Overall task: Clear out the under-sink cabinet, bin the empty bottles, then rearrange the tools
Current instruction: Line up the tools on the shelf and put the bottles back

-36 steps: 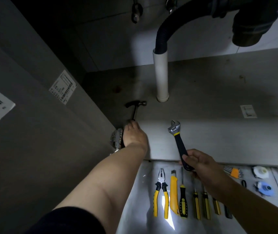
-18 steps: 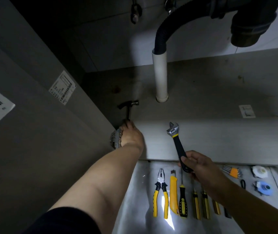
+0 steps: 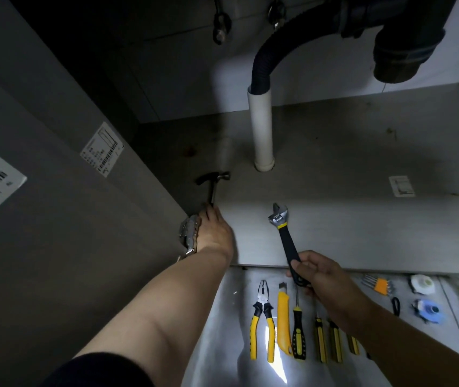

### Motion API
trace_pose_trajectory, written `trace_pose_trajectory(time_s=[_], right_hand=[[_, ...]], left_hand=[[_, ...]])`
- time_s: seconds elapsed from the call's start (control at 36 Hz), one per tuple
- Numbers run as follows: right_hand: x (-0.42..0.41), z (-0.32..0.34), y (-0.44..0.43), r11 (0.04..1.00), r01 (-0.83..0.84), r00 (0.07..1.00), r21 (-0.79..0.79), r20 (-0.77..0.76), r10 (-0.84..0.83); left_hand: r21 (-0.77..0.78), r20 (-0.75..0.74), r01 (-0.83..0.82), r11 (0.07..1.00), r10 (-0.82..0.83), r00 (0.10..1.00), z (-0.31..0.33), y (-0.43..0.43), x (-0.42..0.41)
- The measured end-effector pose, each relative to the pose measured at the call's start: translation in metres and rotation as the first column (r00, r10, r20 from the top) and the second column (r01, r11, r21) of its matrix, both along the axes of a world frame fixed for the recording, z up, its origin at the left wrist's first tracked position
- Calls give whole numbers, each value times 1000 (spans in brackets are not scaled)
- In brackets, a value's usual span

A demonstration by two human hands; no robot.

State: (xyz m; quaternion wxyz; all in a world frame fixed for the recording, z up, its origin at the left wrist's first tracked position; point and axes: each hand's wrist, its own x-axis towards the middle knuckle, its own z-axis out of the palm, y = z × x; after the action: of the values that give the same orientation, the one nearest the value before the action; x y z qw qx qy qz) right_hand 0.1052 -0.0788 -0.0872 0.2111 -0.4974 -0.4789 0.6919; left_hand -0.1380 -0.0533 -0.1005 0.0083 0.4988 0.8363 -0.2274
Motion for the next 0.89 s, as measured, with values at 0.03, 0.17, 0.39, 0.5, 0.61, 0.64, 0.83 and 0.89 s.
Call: trace_pose_trajectory(time_s=[0.03, 0.17, 0.39, 0.5, 0.61, 0.64, 0.83, 0.89], right_hand=[[0, 0, 0, 1000, -1, 1000, -1, -4, 1], [-4, 2, 2, 1000, 25, 1000, -2, -1, -25], [-26, 15, 2, 996, 86, 996, 17, 16, -86], [-35, 19, 2, 997, 74, 997, -11, 14, -74], [-39, 17, 2, 999, -1, 997, -32, 81, 4], [-39, 15, 3, 999, -9, 995, -31, 95, 11], [-28, 5, 2, 999, -41, 997, 19, 65, 39], [-25, 2, 2, 999, -27, 998, 33, 58, 25]], left_hand=[[-4, -4, -3, 1000, 3, 1000, 1, 0, 0], [181, 85, 72, 981, -88, 992, 5, -8, 10], [7, 999, -568, 823, -36, -40, 30, -10, 62], [-118, 980, -539, 834, 9, -200, 30, -17, 67], [-123, 981, -677, 726, -12, -191, 24, -11, 61], [-111, 985, -716, 689, -20, -171, 21, -7, 58], [210, 956, -761, 614, 33, 291, 5, 9, 28], [232, 936, -748, 621, 66, 345, 3, 13, 22]])
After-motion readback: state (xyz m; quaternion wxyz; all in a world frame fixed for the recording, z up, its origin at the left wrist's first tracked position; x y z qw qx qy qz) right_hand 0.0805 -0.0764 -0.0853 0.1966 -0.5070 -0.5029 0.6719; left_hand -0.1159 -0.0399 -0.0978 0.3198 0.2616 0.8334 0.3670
